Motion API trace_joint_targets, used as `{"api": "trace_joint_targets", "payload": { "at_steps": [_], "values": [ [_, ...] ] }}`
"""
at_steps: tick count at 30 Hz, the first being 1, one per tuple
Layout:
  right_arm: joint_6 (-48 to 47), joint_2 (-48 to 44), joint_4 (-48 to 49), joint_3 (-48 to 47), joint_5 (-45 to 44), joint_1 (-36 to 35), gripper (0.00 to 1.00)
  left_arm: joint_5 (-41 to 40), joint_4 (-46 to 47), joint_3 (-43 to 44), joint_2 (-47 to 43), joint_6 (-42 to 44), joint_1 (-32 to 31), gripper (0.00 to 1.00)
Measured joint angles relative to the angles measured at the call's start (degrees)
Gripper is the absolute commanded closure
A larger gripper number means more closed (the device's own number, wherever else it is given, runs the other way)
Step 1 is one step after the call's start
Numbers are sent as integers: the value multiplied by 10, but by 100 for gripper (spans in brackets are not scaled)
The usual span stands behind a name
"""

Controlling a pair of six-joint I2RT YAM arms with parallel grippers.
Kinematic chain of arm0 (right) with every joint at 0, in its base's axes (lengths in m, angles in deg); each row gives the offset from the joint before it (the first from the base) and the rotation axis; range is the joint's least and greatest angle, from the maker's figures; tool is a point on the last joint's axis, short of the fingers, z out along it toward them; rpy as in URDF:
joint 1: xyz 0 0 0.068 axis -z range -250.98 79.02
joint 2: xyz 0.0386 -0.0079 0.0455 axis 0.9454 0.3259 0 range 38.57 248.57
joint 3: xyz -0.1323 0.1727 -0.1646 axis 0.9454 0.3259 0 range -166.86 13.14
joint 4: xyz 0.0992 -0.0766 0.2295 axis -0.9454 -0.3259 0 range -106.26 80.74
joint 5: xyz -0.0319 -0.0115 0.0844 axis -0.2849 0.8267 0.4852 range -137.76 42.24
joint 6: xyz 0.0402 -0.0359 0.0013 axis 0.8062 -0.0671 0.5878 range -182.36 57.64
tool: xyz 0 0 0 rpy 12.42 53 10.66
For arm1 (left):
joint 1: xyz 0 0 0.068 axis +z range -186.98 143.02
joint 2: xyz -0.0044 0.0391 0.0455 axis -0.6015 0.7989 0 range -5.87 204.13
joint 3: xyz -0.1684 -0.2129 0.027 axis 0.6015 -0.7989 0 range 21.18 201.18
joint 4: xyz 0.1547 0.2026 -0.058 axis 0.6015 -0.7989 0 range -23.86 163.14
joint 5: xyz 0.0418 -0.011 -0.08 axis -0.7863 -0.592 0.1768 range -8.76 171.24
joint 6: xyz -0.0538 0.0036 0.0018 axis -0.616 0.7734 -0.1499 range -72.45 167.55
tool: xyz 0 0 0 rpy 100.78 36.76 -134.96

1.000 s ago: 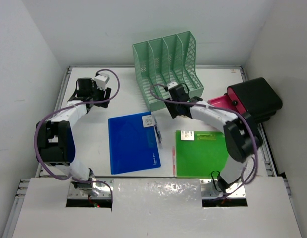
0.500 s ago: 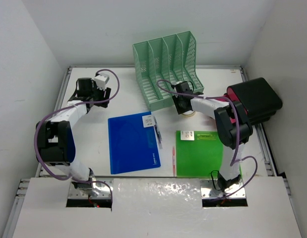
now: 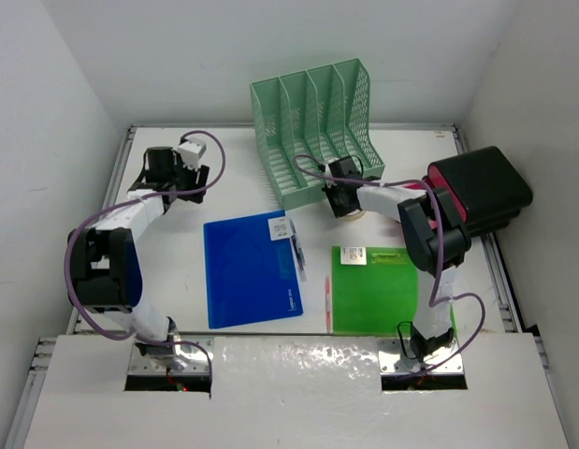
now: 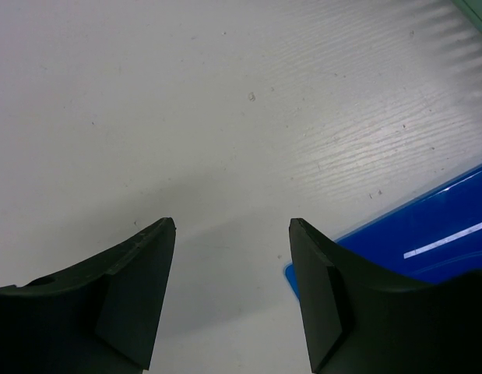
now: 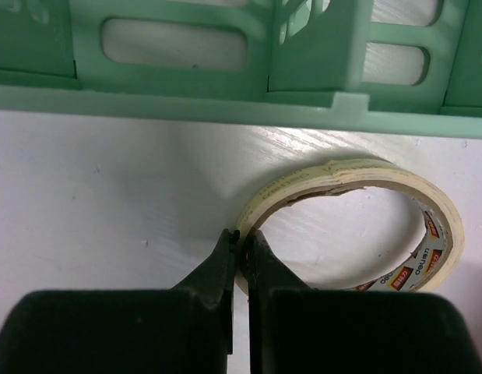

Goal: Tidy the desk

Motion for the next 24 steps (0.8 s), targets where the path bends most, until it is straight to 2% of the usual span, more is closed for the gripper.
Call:
{"api": "trace_joint_targets", "payload": {
  "at_steps": [5,8,15,18,24],
  "values": [
    [-6,-52,-30,35,23,0,100,-1,0,0,0,0,0,42],
    [-7,-134,-69,46,48,0,100,0,0,0,0,0,0,42],
    [-5,-311,-94,31,85,2,100,0,0,0,8,0,0,42],
    [7,-322,-111,11,98,27,100,0,0,0,9,0,0,42],
    [40,-298,-143,16,129,150,100,1,0,0,9,0,0,42]
  ]
}}
